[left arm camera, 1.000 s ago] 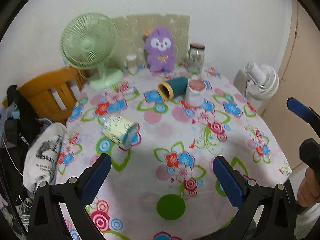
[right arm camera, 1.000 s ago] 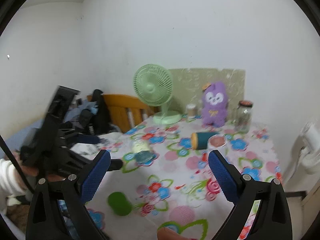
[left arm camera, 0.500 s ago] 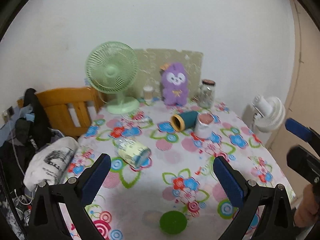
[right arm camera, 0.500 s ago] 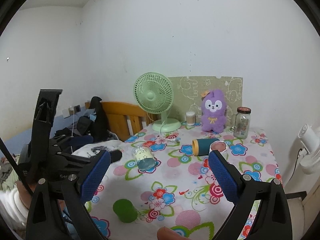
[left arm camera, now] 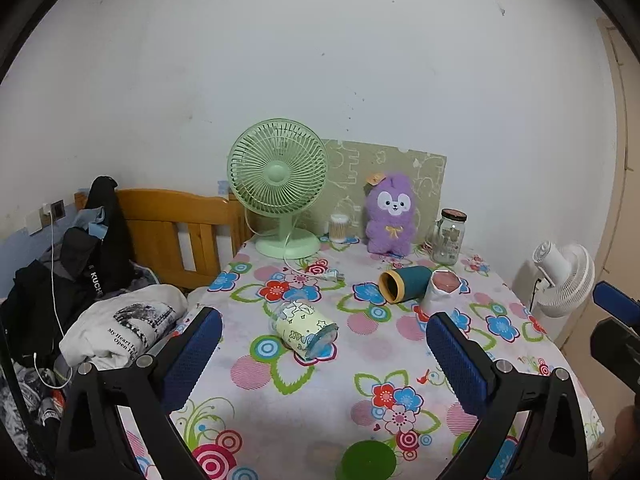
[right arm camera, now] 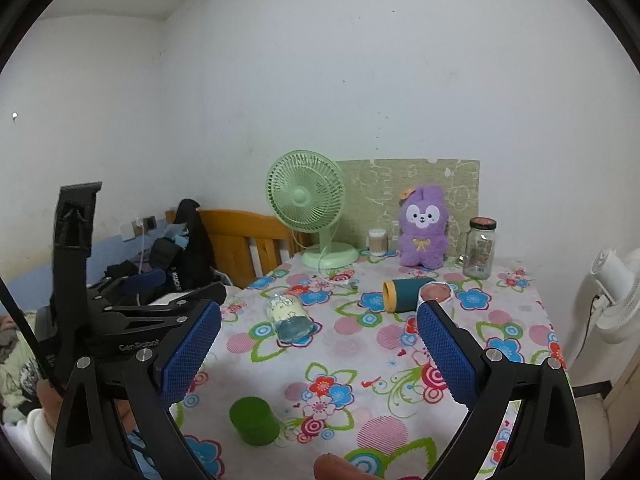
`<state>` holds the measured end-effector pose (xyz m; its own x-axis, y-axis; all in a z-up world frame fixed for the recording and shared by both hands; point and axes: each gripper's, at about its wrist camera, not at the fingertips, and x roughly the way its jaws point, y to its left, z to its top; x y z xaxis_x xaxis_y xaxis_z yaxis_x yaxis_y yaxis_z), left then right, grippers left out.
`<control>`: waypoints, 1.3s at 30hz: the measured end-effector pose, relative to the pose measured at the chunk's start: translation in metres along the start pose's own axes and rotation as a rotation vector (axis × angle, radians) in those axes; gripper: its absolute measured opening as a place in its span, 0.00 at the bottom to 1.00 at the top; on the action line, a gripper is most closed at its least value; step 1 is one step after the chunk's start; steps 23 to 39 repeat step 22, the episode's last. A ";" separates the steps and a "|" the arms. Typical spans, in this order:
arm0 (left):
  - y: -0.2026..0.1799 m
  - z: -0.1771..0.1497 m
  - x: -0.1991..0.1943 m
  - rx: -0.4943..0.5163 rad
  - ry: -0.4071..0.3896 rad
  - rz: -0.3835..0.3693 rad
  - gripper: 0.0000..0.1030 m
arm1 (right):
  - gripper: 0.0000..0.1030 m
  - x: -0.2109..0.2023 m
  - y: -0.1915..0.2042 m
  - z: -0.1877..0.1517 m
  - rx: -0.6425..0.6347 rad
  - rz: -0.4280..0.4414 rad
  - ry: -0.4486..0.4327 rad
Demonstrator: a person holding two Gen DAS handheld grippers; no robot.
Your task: Flip cup upside down
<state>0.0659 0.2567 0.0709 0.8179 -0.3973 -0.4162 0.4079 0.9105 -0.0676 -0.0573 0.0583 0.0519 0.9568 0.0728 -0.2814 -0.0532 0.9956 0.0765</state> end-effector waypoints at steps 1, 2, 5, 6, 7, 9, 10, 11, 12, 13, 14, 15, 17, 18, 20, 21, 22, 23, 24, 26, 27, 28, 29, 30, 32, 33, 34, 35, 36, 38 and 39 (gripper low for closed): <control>-0.001 -0.002 0.000 0.003 0.000 0.000 1.00 | 0.97 0.001 0.000 -0.001 0.002 -0.001 0.003; -0.002 -0.004 -0.001 0.004 -0.002 0.000 1.00 | 0.97 0.001 0.000 -0.002 0.005 0.000 0.005; -0.003 -0.007 0.000 -0.005 0.002 -0.017 1.00 | 0.97 0.002 -0.001 -0.003 0.012 -0.004 0.008; -0.003 -0.008 0.000 -0.008 0.004 -0.019 1.00 | 0.97 0.002 -0.002 -0.003 0.015 -0.005 0.010; -0.004 -0.009 0.001 -0.009 0.006 -0.022 1.00 | 0.97 0.002 -0.003 -0.003 0.016 -0.006 0.011; -0.004 -0.009 0.003 -0.007 0.012 -0.024 1.00 | 0.97 0.002 -0.004 -0.002 0.017 -0.012 0.012; -0.005 -0.010 0.003 -0.006 0.012 -0.022 1.00 | 0.97 0.003 -0.004 -0.002 0.017 -0.012 0.013; -0.005 -0.010 0.004 -0.004 0.011 -0.022 1.00 | 0.97 0.003 -0.004 -0.002 0.018 -0.012 0.015; -0.006 -0.010 0.003 -0.004 0.010 -0.022 1.00 | 0.97 0.003 -0.004 -0.003 0.019 -0.013 0.016; -0.006 -0.010 0.004 -0.005 0.011 -0.022 1.00 | 0.97 0.004 -0.004 -0.003 0.021 -0.013 0.017; -0.006 -0.010 0.004 -0.005 0.012 -0.023 1.00 | 0.97 0.004 -0.004 -0.003 0.023 -0.012 0.019; -0.006 -0.010 0.005 -0.004 0.016 -0.028 1.00 | 0.97 0.005 -0.005 -0.004 0.024 -0.012 0.021; -0.006 -0.010 0.007 -0.007 0.024 -0.039 1.00 | 0.97 0.006 -0.006 -0.004 0.032 -0.011 0.025; -0.006 -0.010 0.008 -0.009 0.026 -0.041 1.00 | 0.97 0.007 -0.007 -0.005 0.036 -0.010 0.028; -0.006 -0.010 0.009 -0.008 0.023 -0.038 1.00 | 0.97 0.009 -0.010 -0.005 0.047 -0.011 0.033; -0.006 -0.010 0.009 -0.006 0.021 -0.033 1.00 | 0.97 0.010 -0.011 -0.005 0.051 -0.010 0.036; -0.006 -0.010 0.009 -0.004 0.020 -0.029 1.00 | 0.97 0.011 -0.012 -0.006 0.054 -0.010 0.038; -0.006 -0.010 0.009 -0.004 0.020 -0.029 1.00 | 0.97 0.011 -0.012 -0.006 0.054 -0.010 0.038; -0.006 -0.010 0.009 -0.004 0.020 -0.029 1.00 | 0.97 0.011 -0.012 -0.006 0.054 -0.010 0.038; -0.006 -0.010 0.009 -0.004 0.020 -0.029 1.00 | 0.97 0.011 -0.012 -0.006 0.054 -0.010 0.038; -0.006 -0.010 0.009 -0.004 0.020 -0.029 1.00 | 0.97 0.011 -0.012 -0.006 0.054 -0.010 0.038; -0.006 -0.010 0.009 -0.004 0.020 -0.029 1.00 | 0.97 0.011 -0.012 -0.006 0.054 -0.010 0.038; -0.006 -0.010 0.009 -0.004 0.020 -0.029 1.00 | 0.97 0.011 -0.012 -0.006 0.054 -0.010 0.038; -0.006 -0.010 0.009 -0.004 0.020 -0.029 1.00 | 0.97 0.011 -0.012 -0.006 0.054 -0.010 0.038; -0.006 -0.010 0.009 -0.004 0.020 -0.029 1.00 | 0.97 0.011 -0.012 -0.006 0.054 -0.010 0.038; -0.006 -0.010 0.009 -0.004 0.020 -0.029 1.00 | 0.97 0.011 -0.012 -0.006 0.054 -0.010 0.038; -0.006 -0.010 0.009 -0.004 0.020 -0.029 1.00 | 0.97 0.011 -0.012 -0.006 0.054 -0.010 0.038; -0.006 -0.010 0.009 -0.004 0.020 -0.029 1.00 | 0.97 0.011 -0.012 -0.006 0.054 -0.010 0.038; -0.006 -0.010 0.009 -0.004 0.020 -0.029 1.00 | 0.97 0.011 -0.012 -0.006 0.054 -0.010 0.038; -0.006 -0.010 0.009 -0.004 0.020 -0.029 1.00 | 0.97 0.011 -0.012 -0.006 0.054 -0.010 0.038; -0.006 -0.010 0.009 -0.004 0.020 -0.029 1.00 | 0.97 0.011 -0.012 -0.006 0.054 -0.010 0.038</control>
